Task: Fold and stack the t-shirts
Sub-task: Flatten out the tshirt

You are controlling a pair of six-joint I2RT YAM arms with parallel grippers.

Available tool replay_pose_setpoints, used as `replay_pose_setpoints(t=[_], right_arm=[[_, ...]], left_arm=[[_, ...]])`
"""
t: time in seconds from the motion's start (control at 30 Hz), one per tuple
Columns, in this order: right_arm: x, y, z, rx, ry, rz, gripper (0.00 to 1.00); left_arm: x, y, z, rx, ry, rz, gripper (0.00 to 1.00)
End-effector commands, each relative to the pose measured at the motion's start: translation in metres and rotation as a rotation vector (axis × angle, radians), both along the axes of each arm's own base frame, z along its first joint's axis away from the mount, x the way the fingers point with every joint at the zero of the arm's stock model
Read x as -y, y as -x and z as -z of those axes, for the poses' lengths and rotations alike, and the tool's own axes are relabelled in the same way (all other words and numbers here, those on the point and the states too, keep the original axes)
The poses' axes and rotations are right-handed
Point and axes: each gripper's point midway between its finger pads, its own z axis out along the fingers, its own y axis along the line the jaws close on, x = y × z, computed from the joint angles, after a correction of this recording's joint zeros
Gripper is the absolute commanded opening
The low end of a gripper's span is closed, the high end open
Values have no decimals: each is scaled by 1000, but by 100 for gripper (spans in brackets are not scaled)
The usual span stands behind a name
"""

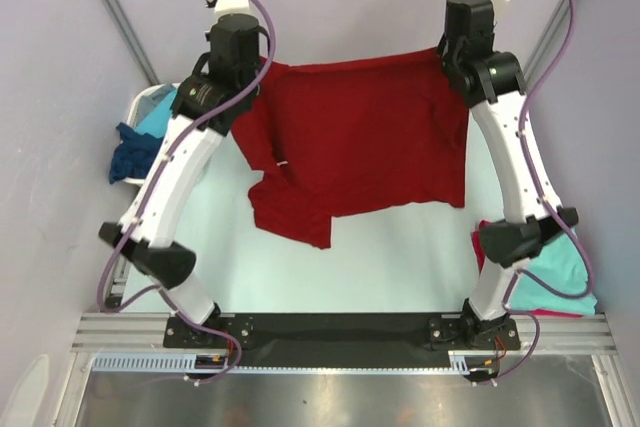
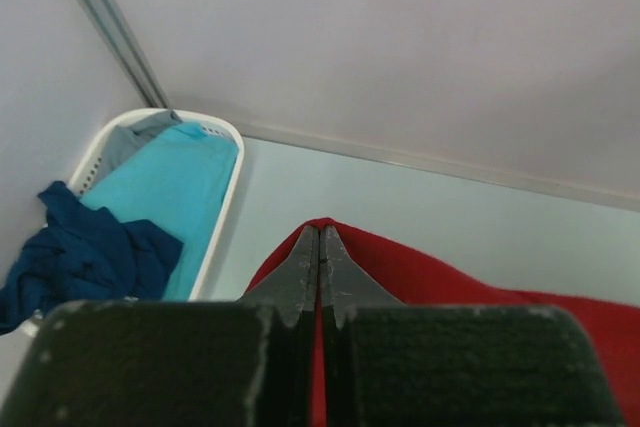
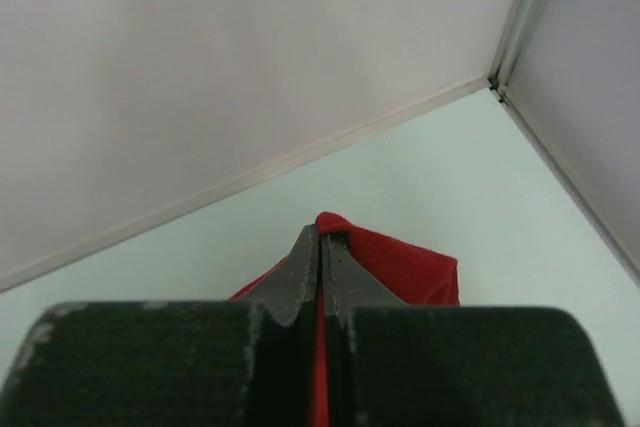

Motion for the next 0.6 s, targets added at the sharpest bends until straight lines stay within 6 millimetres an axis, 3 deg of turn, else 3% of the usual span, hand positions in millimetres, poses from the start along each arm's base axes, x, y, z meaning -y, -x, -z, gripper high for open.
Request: replay_pose_setpoints(t=[0.0,0.1,0.13,0.27,0.33,0.37,0.4,0.43,0.47,0.53,0.57], right_arm=[[3,-42,13,-3,-123,-41,0],[5,-78,45,-51,-162,-49,0],[18,-86,53,-61,-168,-28,0],[34,-129,112,-140,-207,-7,0],[36,-142,132,-167,-229,-11,0],[42,-146,141,-178,-235,-3,0],[40,-156,159,-203,-247,-11,0],[42,-160,166,-207,-251,-10,0],[45,-164,175,-217,-258,-6,0],[47,-175,192,-229,-270,-10,0],[48,-177,198,-235,-277,-12,0]], left_arm=[[8,-51,32,-65,112,58,0],[-2,-77,43,-76,153,37,0],[-6,-92,54,-91,159,24,0],[-14,-130,88,-129,168,-6,0],[-18,-143,96,-130,177,-13,0],[-14,-155,116,-160,173,-6,0],[-17,-161,122,-166,175,-10,0],[-16,-166,122,-159,180,-5,0],[-14,-175,140,-185,175,-7,0],[-18,-186,149,-187,180,-8,0],[-18,-193,163,-206,180,-11,0]])
